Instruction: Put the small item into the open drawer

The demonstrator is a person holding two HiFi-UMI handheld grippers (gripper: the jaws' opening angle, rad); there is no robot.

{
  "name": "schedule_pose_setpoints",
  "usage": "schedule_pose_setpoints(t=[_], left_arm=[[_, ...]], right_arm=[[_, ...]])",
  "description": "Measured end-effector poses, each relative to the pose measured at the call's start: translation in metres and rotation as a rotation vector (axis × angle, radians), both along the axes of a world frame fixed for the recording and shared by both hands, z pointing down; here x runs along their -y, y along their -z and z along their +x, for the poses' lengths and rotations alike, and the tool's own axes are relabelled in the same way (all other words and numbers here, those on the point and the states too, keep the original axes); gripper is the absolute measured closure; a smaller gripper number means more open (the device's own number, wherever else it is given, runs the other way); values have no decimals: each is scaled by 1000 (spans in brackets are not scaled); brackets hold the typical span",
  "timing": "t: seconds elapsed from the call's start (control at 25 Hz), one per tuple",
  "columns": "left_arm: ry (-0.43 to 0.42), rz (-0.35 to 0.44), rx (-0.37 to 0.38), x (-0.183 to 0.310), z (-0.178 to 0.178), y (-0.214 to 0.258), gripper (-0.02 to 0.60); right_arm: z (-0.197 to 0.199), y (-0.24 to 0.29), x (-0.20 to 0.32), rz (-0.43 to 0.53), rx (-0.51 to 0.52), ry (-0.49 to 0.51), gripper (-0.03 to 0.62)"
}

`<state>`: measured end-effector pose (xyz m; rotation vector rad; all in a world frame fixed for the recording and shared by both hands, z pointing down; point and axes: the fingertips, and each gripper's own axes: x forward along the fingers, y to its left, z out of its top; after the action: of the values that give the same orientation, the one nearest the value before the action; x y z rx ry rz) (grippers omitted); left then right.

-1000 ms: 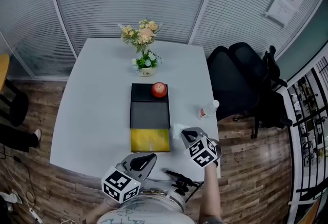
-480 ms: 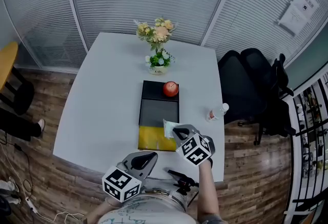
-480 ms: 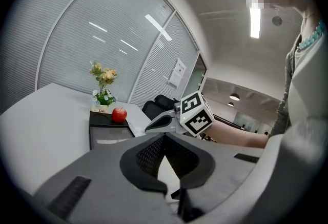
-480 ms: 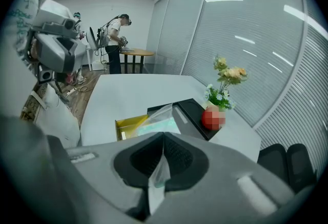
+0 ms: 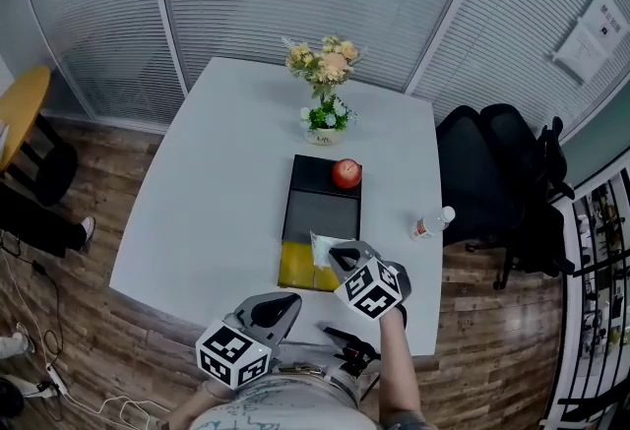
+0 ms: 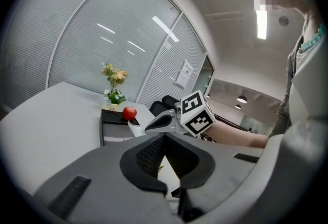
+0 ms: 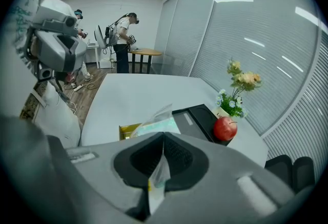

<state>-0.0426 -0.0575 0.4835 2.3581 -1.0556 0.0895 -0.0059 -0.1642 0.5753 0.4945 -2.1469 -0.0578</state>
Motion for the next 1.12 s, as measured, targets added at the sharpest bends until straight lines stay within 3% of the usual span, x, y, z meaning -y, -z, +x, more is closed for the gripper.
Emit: schedule_pose_setpoints(t=[1.12], left_arm=[[10,-11,-1,-5,-15,-3,584]], right_arm=[[-22,-25,-11,-43,-56,50,591]])
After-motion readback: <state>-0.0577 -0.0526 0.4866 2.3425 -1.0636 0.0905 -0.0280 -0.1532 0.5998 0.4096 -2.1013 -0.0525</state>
